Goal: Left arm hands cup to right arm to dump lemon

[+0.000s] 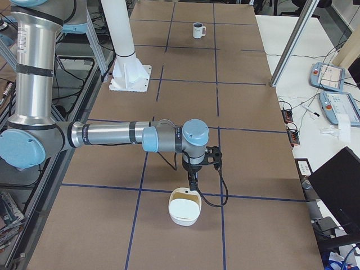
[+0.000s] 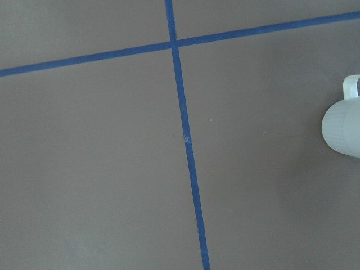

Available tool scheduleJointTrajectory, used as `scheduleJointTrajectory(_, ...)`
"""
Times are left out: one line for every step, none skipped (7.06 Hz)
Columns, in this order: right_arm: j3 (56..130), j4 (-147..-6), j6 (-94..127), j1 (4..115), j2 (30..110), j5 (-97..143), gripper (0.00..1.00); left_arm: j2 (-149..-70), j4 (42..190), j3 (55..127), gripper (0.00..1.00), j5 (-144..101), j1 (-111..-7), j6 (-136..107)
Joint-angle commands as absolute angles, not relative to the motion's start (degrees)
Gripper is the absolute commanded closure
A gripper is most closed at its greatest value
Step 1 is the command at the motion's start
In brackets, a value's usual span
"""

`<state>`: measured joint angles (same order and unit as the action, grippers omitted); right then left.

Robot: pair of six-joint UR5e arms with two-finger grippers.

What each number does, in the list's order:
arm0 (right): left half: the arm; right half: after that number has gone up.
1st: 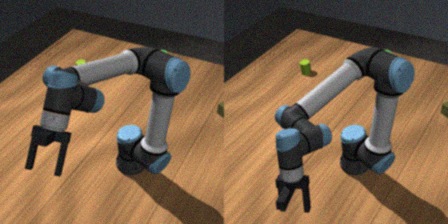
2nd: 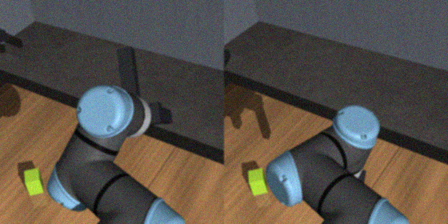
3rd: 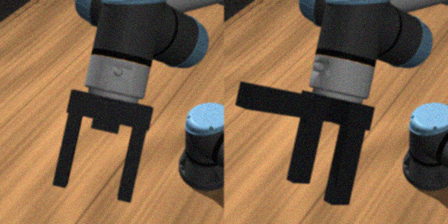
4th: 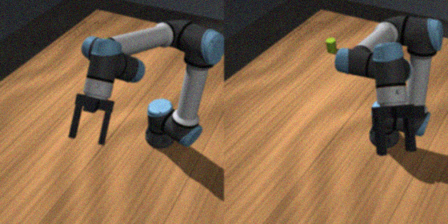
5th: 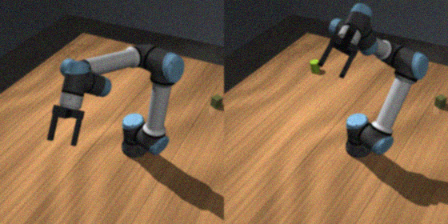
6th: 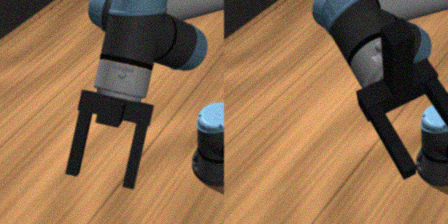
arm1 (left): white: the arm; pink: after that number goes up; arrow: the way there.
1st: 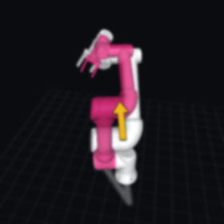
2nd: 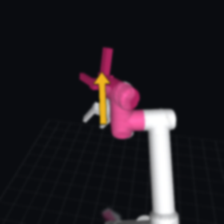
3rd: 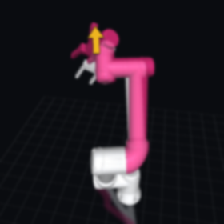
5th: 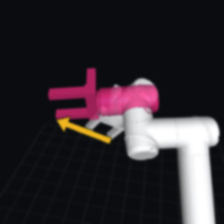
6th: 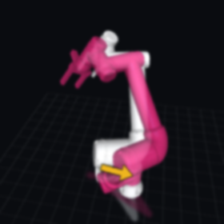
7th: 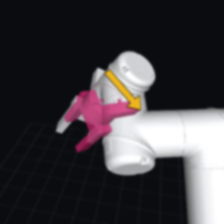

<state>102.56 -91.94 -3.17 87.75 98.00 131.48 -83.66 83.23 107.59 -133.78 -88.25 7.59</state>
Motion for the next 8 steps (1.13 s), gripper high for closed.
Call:
scheduleJointTrajectory(102.6,-92.0,-3.2,87.7,97.9,131.5,0.00,-86.1,83.8,106.1,0.00,-134.0,-88.2,7.8)
scheduleJointTrajectory(102.7,-91.8,-3.2,87.7,97.9,131.6,0.00,-86.2,84.5,107.4,0.00,-135.1,-86.9,6.3)
scheduleJointTrajectory(102.0,-89.9,-3.0,87.6,98.0,131.6,0.00,-85.8,85.2,107.2,0.00,-138.9,-82.9,-0.6)
scheduleJointTrajectory(102.1,-89.7,-2.9,87.6,98.0,131.6,0.00,-83.6,91.1,107.1,0.00,-137.4,-79.2,-5.9)
scheduleJointTrajectory(102.0,-89.7,-3.0,87.6,98.0,131.6,0.00,-82.0,98.5,107.1,0.00,-134.2,-75.7,-15.8)
scheduleJointTrajectory(102.0,-89.7,-2.9,87.6,98.0,131.7,0.00,-80.9,105.9,107.0,0.00,-132.4,-70.8,-27.0)
scheduleJointTrajectory(102.0,-89.7,-3.0,87.6,98.0,131.6,0.00,-80.6,112.3,106.2,0.00,-127.7,-65.8,-36.4)
scheduleJointTrajectory(102.0,-89.7,-3.0,87.7,98.0,131.6,0.00,-80.7,116.8,104.8,0.00,-123.8,-62.0,-42.3)
